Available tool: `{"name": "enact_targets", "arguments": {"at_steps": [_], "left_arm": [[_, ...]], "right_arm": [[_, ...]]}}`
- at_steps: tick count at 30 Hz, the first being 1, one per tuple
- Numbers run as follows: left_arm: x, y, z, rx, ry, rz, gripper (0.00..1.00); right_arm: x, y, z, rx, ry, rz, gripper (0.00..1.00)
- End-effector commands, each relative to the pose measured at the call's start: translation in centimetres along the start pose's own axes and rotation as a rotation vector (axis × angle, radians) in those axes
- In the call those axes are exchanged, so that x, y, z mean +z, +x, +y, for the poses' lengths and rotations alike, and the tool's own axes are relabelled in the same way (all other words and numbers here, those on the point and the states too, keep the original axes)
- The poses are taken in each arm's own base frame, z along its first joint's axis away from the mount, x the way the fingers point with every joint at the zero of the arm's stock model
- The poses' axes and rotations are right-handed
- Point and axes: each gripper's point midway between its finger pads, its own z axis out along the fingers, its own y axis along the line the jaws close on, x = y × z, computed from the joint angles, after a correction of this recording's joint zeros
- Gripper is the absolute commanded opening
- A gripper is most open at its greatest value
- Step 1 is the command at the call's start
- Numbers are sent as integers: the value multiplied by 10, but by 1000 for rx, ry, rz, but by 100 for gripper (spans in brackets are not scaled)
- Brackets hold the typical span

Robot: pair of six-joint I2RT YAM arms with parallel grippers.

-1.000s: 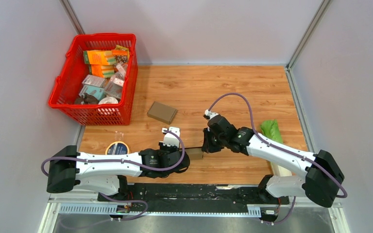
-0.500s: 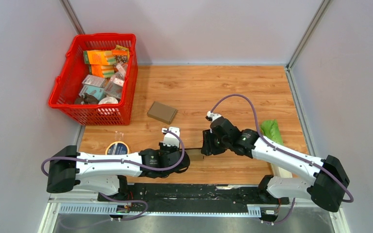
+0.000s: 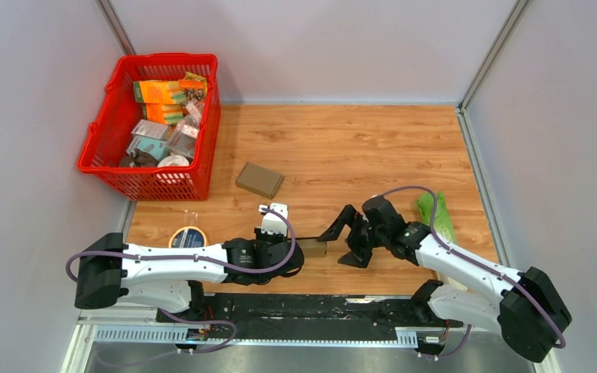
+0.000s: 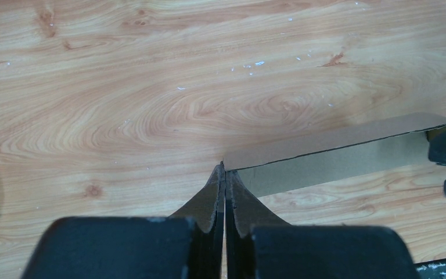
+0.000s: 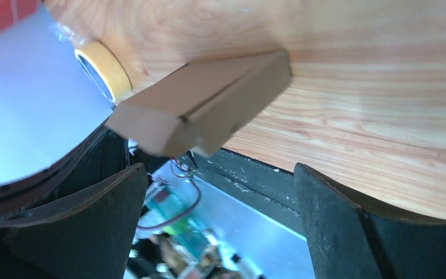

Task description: Fold the paper box

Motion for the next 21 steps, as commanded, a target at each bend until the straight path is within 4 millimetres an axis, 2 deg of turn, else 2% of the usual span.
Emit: {"name": "enact_targets", "arguments": {"at_steps": [1, 8, 12, 13, 17, 21], "left_arm": [[-1, 12, 6, 17, -6, 39, 0], [-4, 10, 5, 15, -15, 39, 0], [-4, 8, 2, 20, -16, 38, 0], [-5, 7, 0, 19, -13, 37, 0], [-5, 7, 0, 27, -16, 39, 0], [-6, 6, 2, 28, -20, 32, 0]], "right_arm": [[-2, 1, 31, 322, -166, 62, 100], [8, -5, 53, 398, -248, 115, 100], [12, -12, 51, 435, -257, 85, 98], [15, -12, 47, 447, -251, 82, 96], [24, -15, 48, 463, -272, 97, 89], [31, -13, 39, 472, -266, 107, 77]]}}
